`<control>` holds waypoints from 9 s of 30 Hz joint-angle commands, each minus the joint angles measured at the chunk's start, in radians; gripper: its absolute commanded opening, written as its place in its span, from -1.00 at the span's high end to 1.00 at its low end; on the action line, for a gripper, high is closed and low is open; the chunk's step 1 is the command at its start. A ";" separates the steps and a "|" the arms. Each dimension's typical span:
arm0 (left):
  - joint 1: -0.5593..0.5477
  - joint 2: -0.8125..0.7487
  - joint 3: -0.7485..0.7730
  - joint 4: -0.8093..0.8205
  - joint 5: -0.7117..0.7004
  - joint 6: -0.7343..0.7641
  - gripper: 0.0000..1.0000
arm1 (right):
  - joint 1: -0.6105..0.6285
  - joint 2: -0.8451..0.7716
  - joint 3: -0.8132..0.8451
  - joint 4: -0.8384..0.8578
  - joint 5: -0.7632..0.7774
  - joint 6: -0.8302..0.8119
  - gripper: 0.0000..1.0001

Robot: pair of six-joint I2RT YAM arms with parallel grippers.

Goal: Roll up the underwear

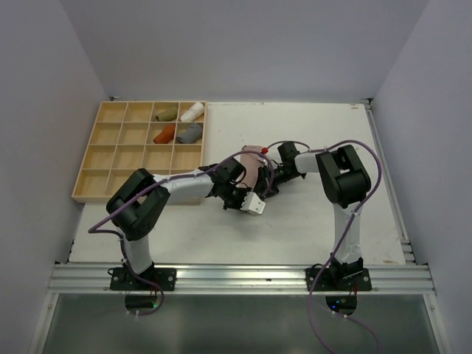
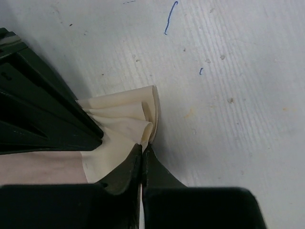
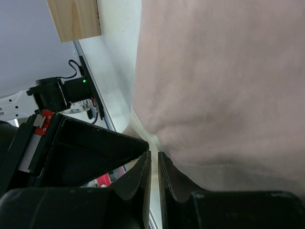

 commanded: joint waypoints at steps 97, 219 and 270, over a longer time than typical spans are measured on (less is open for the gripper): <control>-0.013 -0.284 -0.026 0.096 -0.081 -0.393 0.04 | -0.072 -0.195 0.237 -0.228 0.062 -0.191 0.54; 0.204 0.561 0.535 -0.630 0.287 -0.270 0.81 | 0.295 -0.562 -0.373 0.040 0.540 -1.586 0.24; -0.013 -0.317 -0.332 0.529 -0.118 -0.037 -0.34 | 0.065 0.190 0.554 -1.063 0.106 -1.324 0.91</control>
